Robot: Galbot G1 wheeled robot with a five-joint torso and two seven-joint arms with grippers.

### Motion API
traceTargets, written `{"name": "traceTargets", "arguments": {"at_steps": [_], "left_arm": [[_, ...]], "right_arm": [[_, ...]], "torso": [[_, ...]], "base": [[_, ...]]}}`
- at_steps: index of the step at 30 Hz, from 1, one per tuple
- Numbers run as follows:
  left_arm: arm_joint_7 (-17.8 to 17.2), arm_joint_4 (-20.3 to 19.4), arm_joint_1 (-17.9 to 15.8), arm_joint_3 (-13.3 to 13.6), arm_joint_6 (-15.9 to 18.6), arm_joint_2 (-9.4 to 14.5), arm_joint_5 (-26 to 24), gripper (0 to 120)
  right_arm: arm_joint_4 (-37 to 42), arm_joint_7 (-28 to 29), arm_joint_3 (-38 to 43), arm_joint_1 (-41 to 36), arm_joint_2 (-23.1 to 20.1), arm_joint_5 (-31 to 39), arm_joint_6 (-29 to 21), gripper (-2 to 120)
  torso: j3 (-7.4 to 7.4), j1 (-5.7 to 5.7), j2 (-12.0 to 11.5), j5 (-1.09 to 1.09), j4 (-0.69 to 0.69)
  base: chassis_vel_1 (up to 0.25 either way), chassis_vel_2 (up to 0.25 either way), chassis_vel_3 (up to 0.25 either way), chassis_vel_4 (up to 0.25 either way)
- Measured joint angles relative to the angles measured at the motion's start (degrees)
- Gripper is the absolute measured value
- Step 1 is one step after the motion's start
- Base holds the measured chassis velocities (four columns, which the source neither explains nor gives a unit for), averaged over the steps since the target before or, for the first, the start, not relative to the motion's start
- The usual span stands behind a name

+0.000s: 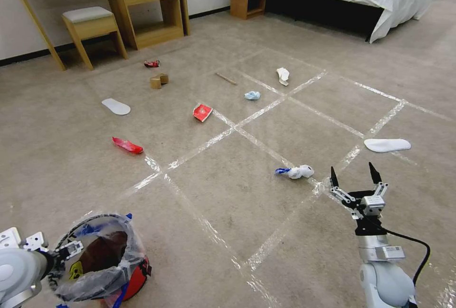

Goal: Pick up the trash bin and place the garbage on the floor into it.

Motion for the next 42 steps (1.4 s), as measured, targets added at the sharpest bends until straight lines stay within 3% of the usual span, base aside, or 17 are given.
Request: {"name": "traceTargets", "arguments": {"at_steps": [14, 20, 22, 31, 34, 37, 42], "left_arm": [[-4.2, 0.1, -0.3, 0.6, 0.0, 0.1, -3.2, 92], [-6.5, -1.3, 0.3, 0.3, 0.0, 0.0, -6.6, 72], [-7.2, -2.0, 0.7, 0.1, 0.0, 0.1, -7.8, 57], [-7.6, -2.8, 0.7, 0.2, 0.0, 0.1, -9.4, 29], [-7.6, -2.7, 0.7, 0.7, 0.0, -0.6, -9.4, 7], [-7.5, -2.8, 0.7, 0.9, 0.0, -0.8, -9.4, 0], [-7.4, -2.9, 0.4, 1.3, 0.0, -1.2, -9.2, 0]], "right_arm": [[-0.7, 0.2, -0.3, 0.6, 0.2, 0.0, 0.1, 100], [-1.2, 0.5, -0.6, 1.0, 0.2, 0.0, 0.2, 100], [-1.2, 0.5, -0.7, 1.0, 0.2, 0.0, 0.4, 100], [-0.6, 0.6, -0.5, 0.6, 0.1, 0.3, 0.6, 100], [-0.3, 0.8, -0.6, 0.6, 0.1, 0.4, 0.6, 100], [-0.3, 0.8, -0.7, 0.6, 0.2, 0.3, 0.5, 100], [-0.3, 0.9, -1.0, 0.7, 0.2, 0.3, 0.4, 100]], "torso": [[0.0, 0.0, 0.0, 0.01, 0.0], [0.0, 0.0, 0.0, 0.01, 0.0], [0.0, 0.0, 0.0, 0.01, 0.01], [0.0, 0.0, 0.0, 0.01, 0.0], [0.0, 0.0, 0.0, 0.0, 0.0], [0.0, 0.0, 0.0, 0.01, 0.0], [0.0, 0.0, 0.0, 0.03, 0.01]], "base": [[0.0, 0.0, 0.0, 0.0], [0.0, 0.0, 0.0, 0.0], [0.0, 0.0, 0.0, 0.0], [0.0, 0.0, 0.0, 0.0], [0.0, 0.0, 0.0, 0.0], [0.0, 0.0, 0.0, 0.0], [0.0, 0.0, 0.0, 0.0]]}}
